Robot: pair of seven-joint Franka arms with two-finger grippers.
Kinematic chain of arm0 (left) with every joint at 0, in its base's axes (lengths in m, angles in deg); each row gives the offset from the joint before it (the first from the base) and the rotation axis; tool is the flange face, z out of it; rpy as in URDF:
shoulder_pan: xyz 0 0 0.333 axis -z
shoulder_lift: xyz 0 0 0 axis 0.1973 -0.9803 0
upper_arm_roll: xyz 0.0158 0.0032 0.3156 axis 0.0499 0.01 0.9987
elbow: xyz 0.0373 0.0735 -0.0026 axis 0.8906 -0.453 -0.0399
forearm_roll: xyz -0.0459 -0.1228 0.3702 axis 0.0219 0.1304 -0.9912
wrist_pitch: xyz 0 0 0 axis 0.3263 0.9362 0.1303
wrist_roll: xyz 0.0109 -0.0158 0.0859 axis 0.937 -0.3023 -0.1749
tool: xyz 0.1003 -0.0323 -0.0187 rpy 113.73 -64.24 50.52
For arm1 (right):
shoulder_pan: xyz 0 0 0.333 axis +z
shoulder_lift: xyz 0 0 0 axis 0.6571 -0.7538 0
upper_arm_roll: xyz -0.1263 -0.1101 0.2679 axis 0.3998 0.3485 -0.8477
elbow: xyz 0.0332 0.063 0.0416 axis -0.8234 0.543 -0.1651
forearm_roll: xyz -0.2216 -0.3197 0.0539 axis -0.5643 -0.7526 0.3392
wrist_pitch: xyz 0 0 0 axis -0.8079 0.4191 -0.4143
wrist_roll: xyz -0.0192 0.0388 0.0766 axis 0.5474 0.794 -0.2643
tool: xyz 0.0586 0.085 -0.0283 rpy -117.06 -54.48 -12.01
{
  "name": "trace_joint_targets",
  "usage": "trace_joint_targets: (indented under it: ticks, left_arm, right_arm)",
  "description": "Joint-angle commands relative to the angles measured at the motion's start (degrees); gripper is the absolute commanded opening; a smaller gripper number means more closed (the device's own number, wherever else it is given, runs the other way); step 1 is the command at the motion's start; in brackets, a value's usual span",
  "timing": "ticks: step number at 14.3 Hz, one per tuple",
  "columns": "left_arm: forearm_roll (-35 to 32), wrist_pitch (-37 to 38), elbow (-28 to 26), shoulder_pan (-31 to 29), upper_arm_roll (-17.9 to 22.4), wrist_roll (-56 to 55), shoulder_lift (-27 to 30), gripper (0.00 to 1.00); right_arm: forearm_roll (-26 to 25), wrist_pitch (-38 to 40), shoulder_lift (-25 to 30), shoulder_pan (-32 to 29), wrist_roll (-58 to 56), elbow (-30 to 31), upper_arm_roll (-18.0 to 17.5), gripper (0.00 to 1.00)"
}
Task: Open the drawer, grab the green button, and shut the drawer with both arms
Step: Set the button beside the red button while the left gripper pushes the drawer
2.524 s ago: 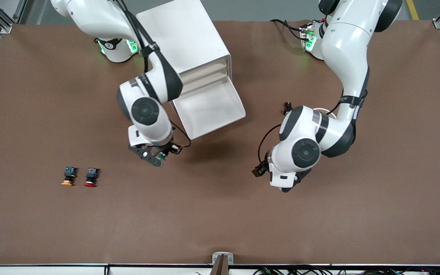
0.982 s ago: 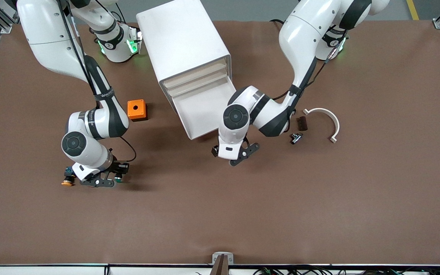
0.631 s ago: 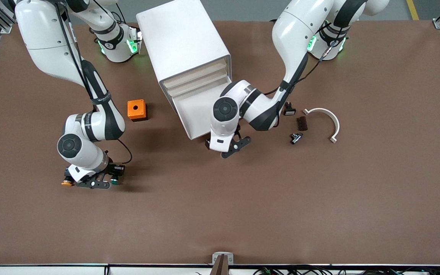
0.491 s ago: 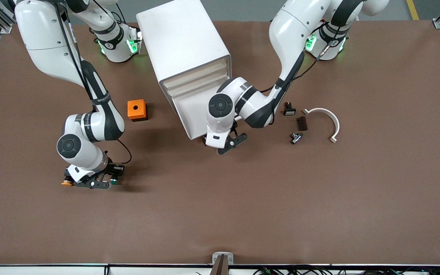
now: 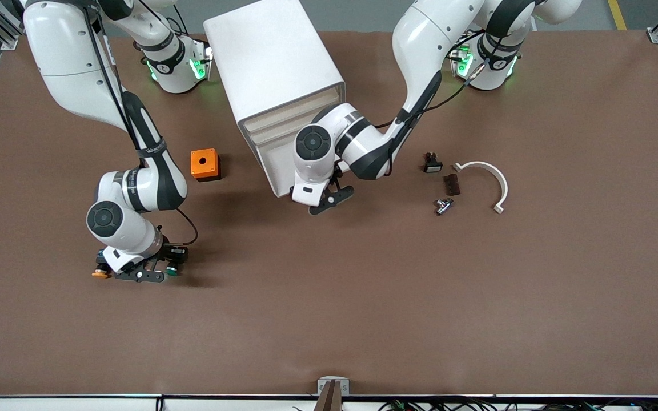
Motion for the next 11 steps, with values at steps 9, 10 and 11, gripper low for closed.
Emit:
trace_joint_targets:
  ticks: [9,10,11]
  left_arm:
    - [-0.4,-0.7,-3.4,0.2,-7.8,-0.5,1.4,0.99]
    - [1.0,-0.7,-3.4,0.1,-8.0,-0.2,1.3,0.99]
    - [3.3,-0.7,-3.5,0.1,-8.0,0.0,1.1,0.99]
  right_arm:
    - [-0.9,28.5,5.7,-1.5,-5.0,-15.2,-0.6,1.0]
    - [-0.9,32.3,5.9,-2.1,-5.7,-17.4,-0.6,1.0]
    - [-0.9,35.6,6.6,-2.8,-6.2,-19.3,-0.6,1.0]
